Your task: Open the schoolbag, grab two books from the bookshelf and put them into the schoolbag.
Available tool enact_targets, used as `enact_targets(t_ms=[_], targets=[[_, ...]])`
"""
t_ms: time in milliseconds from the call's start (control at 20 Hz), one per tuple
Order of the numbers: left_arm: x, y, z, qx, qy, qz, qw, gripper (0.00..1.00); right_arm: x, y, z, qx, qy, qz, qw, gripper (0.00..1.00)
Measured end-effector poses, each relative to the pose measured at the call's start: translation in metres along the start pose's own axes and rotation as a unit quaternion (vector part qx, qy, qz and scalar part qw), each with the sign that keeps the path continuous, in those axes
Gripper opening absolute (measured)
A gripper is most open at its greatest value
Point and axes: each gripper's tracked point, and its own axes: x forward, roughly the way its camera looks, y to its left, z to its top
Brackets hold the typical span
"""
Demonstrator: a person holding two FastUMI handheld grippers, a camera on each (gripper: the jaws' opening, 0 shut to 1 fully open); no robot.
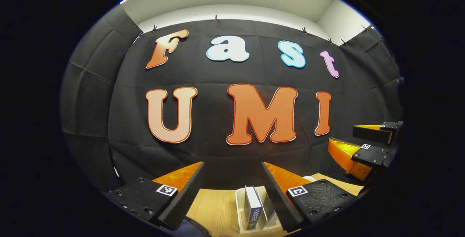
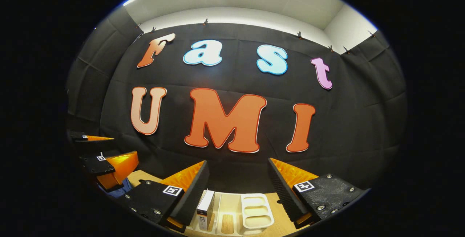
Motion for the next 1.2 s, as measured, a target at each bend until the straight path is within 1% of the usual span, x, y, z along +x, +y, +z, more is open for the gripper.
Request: enact_targets(t_ms=[450, 650, 800, 1050, 1200], targets=[[0.000, 0.004, 0.000, -0.002, 0.000, 0.008, 1.000, 0.94, 0.000, 0.001, -0.003, -0.006, 0.001, 0.001, 1.000, 0.95], [-0.001, 0.012, -0.001, -0.003, 0.000, 0.018, 1.000, 0.94, 0.000, -0.002, -0.006, -0.008, 0.003, -0.002, 1.000, 0.95], [-0.003, 0.011, -0.002, -0.007, 0.000, 0.019, 1.000, 0.94, 0.000, -0.003, -0.007, -0.009, 0.004, -0.005, 1.000, 0.95], [-0.004, 0.015, 0.001, -0.006, -0.004, 0.026, 1.000, 0.94, 0.000, 0.000, -0.010, -0.010, 0.007, 0.003, 1.000, 0.95], [-0.008, 0.016, -0.006, -0.009, 0.008, 0.033, 0.999, 0.94, 0.000, -0.001, -0.014, -0.006, 0.011, 0.007, 1.000, 0.95]])
